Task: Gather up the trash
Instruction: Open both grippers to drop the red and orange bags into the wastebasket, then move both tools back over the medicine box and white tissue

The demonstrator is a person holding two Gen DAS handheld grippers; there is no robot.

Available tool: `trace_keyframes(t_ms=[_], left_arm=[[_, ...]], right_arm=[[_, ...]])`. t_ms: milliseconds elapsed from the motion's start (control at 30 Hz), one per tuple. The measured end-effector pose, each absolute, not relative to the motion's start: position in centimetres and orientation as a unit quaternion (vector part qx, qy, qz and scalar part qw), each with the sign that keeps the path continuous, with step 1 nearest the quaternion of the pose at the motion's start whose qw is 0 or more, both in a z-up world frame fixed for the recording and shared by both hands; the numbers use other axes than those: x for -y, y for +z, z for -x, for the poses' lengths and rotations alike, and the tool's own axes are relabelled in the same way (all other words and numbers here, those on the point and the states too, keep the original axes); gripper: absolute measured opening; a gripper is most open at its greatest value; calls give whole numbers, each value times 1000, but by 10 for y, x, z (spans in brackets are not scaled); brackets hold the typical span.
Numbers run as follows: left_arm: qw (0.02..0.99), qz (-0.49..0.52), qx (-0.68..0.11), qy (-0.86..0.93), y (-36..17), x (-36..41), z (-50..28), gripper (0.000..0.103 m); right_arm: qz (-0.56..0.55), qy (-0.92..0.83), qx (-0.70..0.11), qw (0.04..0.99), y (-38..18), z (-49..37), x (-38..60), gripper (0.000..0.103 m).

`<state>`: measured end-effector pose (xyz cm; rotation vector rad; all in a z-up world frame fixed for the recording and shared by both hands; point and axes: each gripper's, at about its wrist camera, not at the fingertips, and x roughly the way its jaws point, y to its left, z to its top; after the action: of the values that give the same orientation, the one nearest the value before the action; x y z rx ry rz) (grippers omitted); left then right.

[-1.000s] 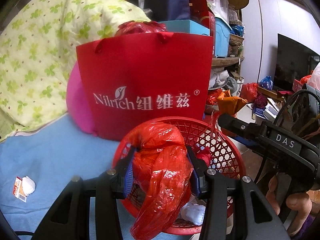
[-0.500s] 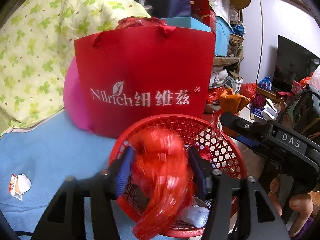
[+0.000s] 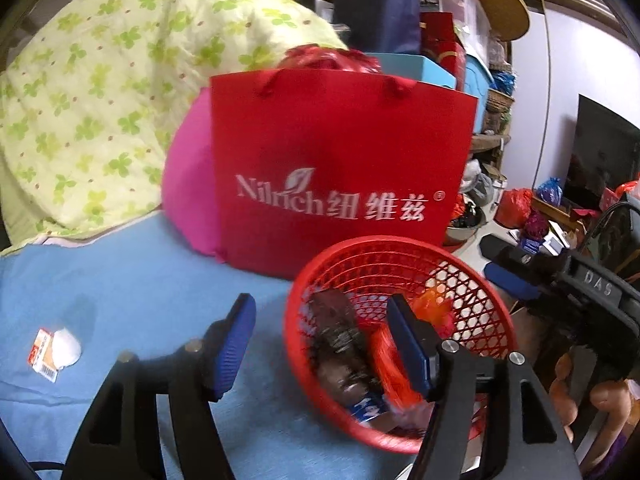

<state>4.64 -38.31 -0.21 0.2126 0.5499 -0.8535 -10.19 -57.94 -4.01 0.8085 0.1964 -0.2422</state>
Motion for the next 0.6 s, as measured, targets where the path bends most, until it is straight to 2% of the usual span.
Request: trace_keyframes(t_ms=[433,600], left_arm=[[876,-102,-290,-370,-31,340,-54,79],[886,-105,-293,-343,-39,320,-57,79]], right_arm=[[-362,-110,-91,921,-29,87,559,53],[-325,-100,-71,938,-17,82,537,53]])
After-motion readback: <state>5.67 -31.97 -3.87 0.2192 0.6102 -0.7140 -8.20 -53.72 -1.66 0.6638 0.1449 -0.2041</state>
